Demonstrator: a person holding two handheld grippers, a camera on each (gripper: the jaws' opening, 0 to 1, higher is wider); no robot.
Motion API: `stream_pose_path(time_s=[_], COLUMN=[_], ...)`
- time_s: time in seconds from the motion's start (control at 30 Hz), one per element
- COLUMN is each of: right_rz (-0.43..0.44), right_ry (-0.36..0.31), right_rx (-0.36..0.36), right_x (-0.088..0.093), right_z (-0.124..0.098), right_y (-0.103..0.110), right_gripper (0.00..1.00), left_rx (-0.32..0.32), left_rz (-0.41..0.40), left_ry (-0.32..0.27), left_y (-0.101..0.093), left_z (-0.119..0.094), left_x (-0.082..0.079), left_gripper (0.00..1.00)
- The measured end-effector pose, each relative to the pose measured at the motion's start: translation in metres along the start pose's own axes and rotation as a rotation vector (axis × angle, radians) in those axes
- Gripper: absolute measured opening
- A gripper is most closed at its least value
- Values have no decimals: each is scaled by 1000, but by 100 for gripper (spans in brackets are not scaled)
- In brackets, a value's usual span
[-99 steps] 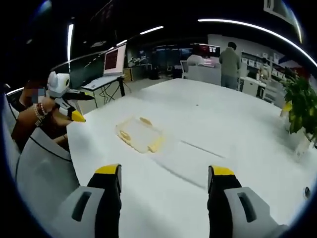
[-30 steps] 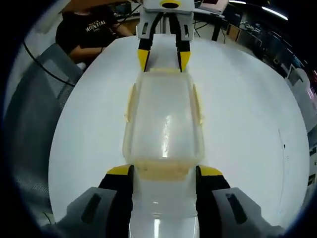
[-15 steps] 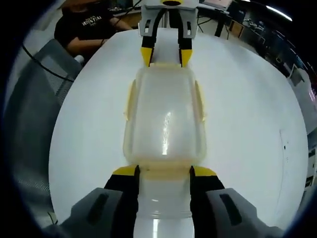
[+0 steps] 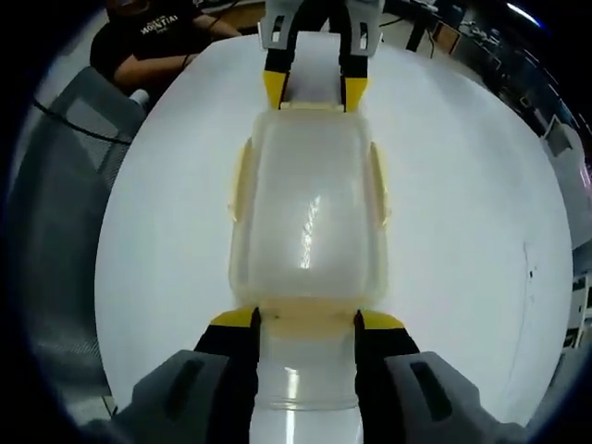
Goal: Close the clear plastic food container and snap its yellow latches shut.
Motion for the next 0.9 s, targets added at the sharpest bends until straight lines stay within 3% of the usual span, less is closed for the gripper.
stream_pose_path(time_s=[0.07,0.47,0.9], right_rz=[37,41,22], right_ry=[-4,5,-48], right_rx=[-6,-7,-24], right_x=[0,1,-6], right_z=[2,3,-2], right_y=[0,1,9], right_gripper=[38,37,36], left_rx=[-1,-15,-2], left_rz=[-11,-6,-11], left_ry=[-1,1,16], left_y=[1,5,3], left_z=[0,1,-4], left_x=[1,1,6], left_gripper=[34,34,34])
Point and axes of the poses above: the point that each gripper's makers call its tool centre point, and the gripper's own axes: z roughly forward along the fingers, y roughly to its left, x roughly out of its underside, the point moved 1 cm from there along -z, roughly backward along the fingers, and after that the axes turned 12 degrees about -x, right-handed, at the moved point
